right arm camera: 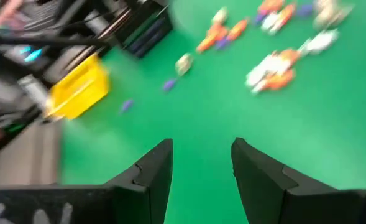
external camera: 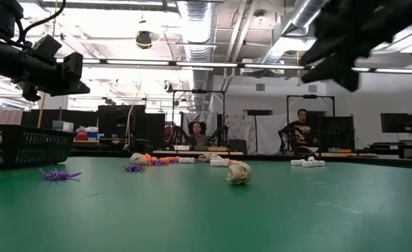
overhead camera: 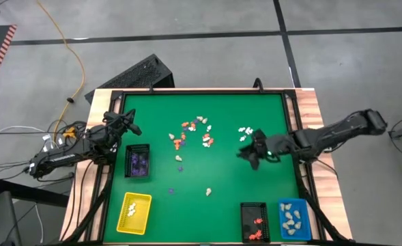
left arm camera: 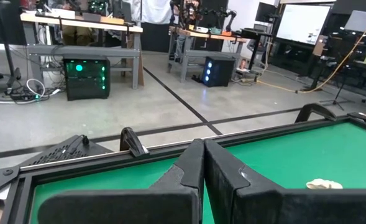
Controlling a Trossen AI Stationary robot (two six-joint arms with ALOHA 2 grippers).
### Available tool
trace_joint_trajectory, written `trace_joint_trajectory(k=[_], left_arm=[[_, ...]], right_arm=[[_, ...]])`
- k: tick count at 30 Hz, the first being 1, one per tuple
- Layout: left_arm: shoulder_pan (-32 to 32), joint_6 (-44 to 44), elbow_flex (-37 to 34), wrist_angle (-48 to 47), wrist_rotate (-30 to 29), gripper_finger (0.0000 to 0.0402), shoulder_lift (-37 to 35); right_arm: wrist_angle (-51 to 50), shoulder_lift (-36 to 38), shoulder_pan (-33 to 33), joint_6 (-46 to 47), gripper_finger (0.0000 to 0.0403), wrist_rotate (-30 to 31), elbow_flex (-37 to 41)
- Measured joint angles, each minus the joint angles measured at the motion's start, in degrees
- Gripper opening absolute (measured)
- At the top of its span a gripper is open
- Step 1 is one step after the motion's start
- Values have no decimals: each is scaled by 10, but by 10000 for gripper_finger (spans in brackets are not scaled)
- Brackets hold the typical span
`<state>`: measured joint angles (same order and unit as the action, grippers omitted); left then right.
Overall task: Sort Halloween decoration
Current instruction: Put the orange skeleton toy into the bottom black basket
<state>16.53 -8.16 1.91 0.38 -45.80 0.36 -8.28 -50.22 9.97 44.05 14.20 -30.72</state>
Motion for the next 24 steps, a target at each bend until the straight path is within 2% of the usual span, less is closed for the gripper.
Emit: trace_joint_trajectory(k=[7, 13, 17, 24], left_arm=[[0, 0, 0, 0, -1, 0, 0], [0, 2, 0, 0, -1, 0, 0], [0, 4, 0, 0, -1, 0, 0], [0, 4, 0, 0, -1, 0, 0]], right_arm=[[138, -95, -123, -189, 184, -5, 0], [278, -210, -151, -343, 187, -22, 0], [358, -302, -152, -371, 195, -25, -1], [425, -437, -152, -385, 210, -28, -21]])
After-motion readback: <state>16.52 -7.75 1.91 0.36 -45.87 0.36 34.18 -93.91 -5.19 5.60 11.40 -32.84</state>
